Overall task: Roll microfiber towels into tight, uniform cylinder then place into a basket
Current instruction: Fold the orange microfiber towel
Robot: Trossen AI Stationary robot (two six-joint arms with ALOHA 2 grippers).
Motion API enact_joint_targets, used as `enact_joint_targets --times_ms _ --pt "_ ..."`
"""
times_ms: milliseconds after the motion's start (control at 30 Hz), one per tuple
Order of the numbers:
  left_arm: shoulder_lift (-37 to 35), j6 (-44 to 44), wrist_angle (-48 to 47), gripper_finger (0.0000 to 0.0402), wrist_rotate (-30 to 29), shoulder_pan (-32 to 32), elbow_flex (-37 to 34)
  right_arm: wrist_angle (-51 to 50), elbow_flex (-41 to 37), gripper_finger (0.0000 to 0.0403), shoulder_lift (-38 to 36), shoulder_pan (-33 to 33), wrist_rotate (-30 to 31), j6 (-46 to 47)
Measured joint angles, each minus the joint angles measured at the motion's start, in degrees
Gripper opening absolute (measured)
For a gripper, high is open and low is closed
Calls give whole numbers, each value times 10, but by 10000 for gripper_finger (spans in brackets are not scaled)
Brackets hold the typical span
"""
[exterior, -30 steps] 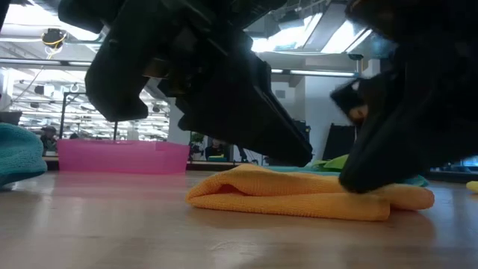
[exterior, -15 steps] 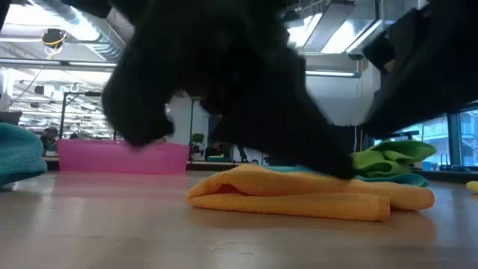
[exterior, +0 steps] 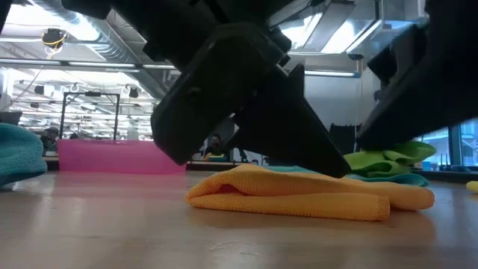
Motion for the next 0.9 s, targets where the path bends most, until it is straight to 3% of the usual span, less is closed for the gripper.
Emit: enact_joint_targets --times_ms 900 --pt "0 -31 -17 105 24 4 -1 -20 0 4 26 -19 8 49"
